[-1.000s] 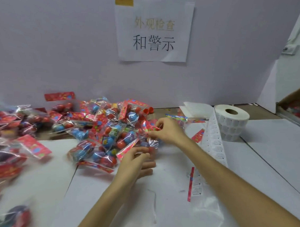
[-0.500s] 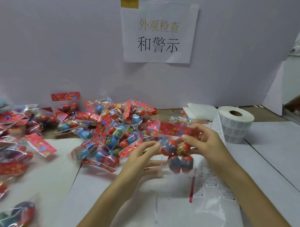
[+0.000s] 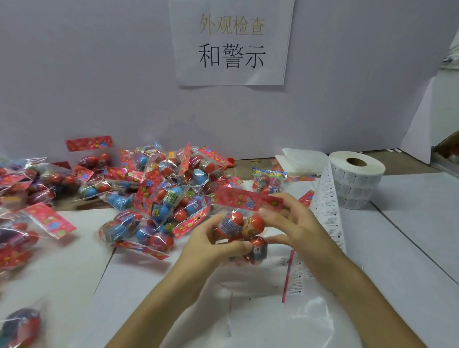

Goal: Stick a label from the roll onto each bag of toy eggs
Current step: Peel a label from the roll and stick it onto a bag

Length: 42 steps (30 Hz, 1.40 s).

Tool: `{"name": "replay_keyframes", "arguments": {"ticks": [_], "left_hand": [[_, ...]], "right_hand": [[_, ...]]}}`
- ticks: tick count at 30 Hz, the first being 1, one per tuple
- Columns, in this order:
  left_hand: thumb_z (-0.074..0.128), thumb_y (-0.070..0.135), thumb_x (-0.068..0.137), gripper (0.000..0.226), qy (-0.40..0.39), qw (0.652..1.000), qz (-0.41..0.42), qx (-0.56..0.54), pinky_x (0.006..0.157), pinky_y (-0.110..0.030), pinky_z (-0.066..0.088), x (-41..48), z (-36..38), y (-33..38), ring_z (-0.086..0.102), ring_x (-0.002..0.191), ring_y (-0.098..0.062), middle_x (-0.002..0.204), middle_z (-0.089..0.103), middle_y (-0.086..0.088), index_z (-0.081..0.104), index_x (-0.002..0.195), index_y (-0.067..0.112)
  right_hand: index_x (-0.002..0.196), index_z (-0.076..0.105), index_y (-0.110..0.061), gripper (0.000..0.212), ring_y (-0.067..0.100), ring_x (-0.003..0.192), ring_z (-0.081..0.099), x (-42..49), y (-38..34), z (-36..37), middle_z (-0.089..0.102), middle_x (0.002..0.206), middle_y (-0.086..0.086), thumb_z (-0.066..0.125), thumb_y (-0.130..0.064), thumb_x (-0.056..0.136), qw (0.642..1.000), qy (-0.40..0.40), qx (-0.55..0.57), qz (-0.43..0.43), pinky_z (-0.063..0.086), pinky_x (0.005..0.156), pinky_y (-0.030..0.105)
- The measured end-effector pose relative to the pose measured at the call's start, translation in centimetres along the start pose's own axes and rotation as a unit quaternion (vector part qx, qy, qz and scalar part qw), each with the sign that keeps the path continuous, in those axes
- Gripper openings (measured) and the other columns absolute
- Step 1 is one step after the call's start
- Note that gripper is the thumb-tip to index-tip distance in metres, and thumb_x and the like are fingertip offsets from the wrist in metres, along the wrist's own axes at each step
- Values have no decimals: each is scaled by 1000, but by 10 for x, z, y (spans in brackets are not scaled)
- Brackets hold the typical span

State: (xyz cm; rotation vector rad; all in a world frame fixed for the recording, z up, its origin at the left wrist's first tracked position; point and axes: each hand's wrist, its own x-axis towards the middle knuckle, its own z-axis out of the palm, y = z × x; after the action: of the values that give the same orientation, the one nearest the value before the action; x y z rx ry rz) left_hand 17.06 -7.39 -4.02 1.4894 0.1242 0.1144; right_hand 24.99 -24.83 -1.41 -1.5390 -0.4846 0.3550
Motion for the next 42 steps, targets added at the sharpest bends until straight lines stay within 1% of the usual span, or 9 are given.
{"name": "replay_keyframes", "arguments": {"ticks": [3, 12, 18, 21, 25, 28, 35, 40, 42], "left_hand": [[85, -5, 72, 46, 28, 1000, -7, -3, 66, -32, 59, 1, -1, 2, 75, 82, -33, 96, 77, -20, 69, 113, 6], [85, 10, 66, 56, 25, 999, -7, -34, 71, -31, 59, 0, -1, 3, 75, 83, -30, 100, 77, -19, 67, 119, 3], [88, -4, 67, 56, 18, 999, -27, -42, 81, -42, 58, 2, -10, 6, 70, 102, -48, 108, 73, -27, 66, 119, 0], [92, 6, 65, 60, 7, 999, -35, -31, 81, -43, 57, 1, -12, 7, 73, 96, -42, 106, 74, -25, 66, 119, 3], [81, 38, 79, 54, 6, 997, -55, -49, 76, -41, 61, 0, -7, 9, 74, 93, -38, 107, 74, -23, 68, 119, 5], [69, 54, 83, 57, 29, 992, -96, -78, 88, -50, 61, 2, -4, 12, 75, 104, -32, 113, 77, -14, 70, 121, 12], [68, 36, 93, 33, 107, 989, -87, -55, 85, -54, 62, 3, -4, 10, 76, 98, -33, 103, 79, -14, 77, 107, 8], [69, 44, 80, 42, 110, 991, -65, -32, 78, -43, 63, 2, -5, 9, 77, 94, -27, 97, 80, -11, 81, 102, 11], [70, 44, 77, 41, 103, 993, -49, -27, 76, -39, 63, 2, -4, 8, 76, 95, -27, 97, 80, -11, 83, 99, 11]], "right_hand": [[122, 63, -23, 46, 27, 99, 73, -3, 2, 4, 71, 111, 8, 75, -34, 79, 999, -40, -32, 11, 61, 83, 47], [99, 68, -37, 34, 23, 78, 72, -3, 10, 11, 67, 89, -4, 82, -31, 68, 997, -41, -71, -1, 60, 66, 34], [109, 68, -20, 21, 19, 78, 73, -2, 12, 9, 72, 85, -3, 75, -16, 90, 997, -47, -62, -1, 58, 74, 38], [111, 68, -19, 21, 16, 81, 71, -2, 12, 10, 73, 87, 0, 73, -15, 91, 998, -41, -52, 3, 60, 72, 35], [113, 69, -19, 24, 33, 92, 71, -2, 11, 10, 74, 94, 13, 75, -12, 90, 998, -43, -46, -11, 55, 89, 57], [115, 68, -17, 38, 28, 84, 69, -3, 8, 9, 75, 93, 12, 79, -19, 79, 998, -41, -42, -20, 56, 81, 52], [115, 69, -25, 38, 20, 77, 68, -4, 9, 8, 71, 81, 8, 80, -7, 83, 995, -46, -79, -26, 53, 70, 38], [113, 70, -27, 32, 14, 87, 71, -4, 8, 11, 76, 96, -4, 81, -32, 83, 993, -50, -103, -4, 58, 76, 37], [110, 72, -24, 21, 14, 85, 72, -4, 8, 13, 77, 94, -3, 76, -27, 90, 995, -45, -90, -19, 58, 74, 33]]}}
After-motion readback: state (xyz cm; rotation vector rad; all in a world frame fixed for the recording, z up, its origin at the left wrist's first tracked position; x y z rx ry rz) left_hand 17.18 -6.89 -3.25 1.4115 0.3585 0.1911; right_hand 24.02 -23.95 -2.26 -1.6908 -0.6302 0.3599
